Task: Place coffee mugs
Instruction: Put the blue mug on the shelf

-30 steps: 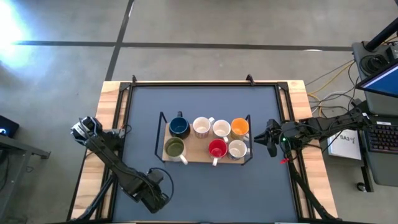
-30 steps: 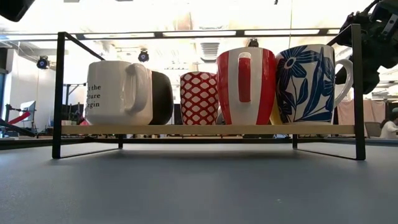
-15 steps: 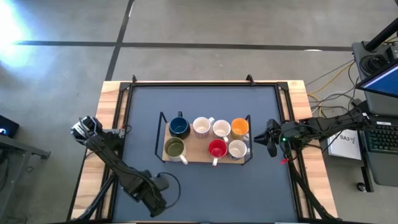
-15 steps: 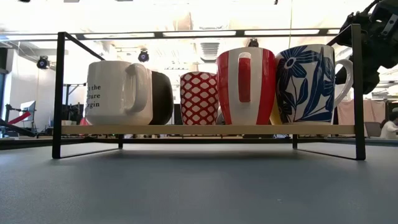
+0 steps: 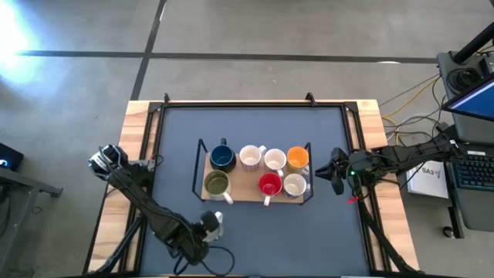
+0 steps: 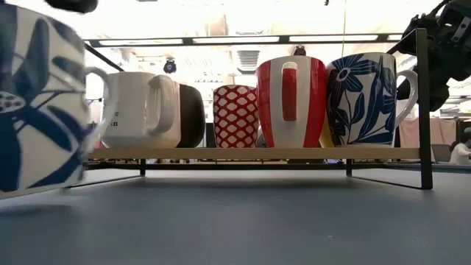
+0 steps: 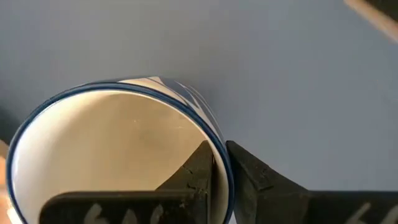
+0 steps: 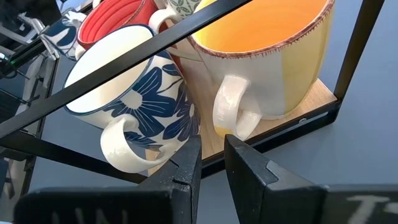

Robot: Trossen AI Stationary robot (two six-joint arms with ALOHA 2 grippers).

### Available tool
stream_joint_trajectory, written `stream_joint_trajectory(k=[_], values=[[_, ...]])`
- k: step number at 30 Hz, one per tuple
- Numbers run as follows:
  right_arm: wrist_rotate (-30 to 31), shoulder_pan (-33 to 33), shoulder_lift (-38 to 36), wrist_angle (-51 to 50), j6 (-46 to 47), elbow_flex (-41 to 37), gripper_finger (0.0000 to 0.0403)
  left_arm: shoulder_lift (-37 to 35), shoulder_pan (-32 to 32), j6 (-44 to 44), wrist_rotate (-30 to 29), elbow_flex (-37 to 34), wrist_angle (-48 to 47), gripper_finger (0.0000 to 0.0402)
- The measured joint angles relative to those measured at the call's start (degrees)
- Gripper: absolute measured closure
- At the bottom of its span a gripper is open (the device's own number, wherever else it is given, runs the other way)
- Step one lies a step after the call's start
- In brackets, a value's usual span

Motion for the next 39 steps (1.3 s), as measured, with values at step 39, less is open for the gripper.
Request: stream_joint_trajectory(k=[39], values=[[0.0, 0.0, 0.0, 0.0, 0.0, 0.0, 0.0344, -2.7, -0.6, -39.2, 2.4, 3.8, 0.2, 0.0306]])
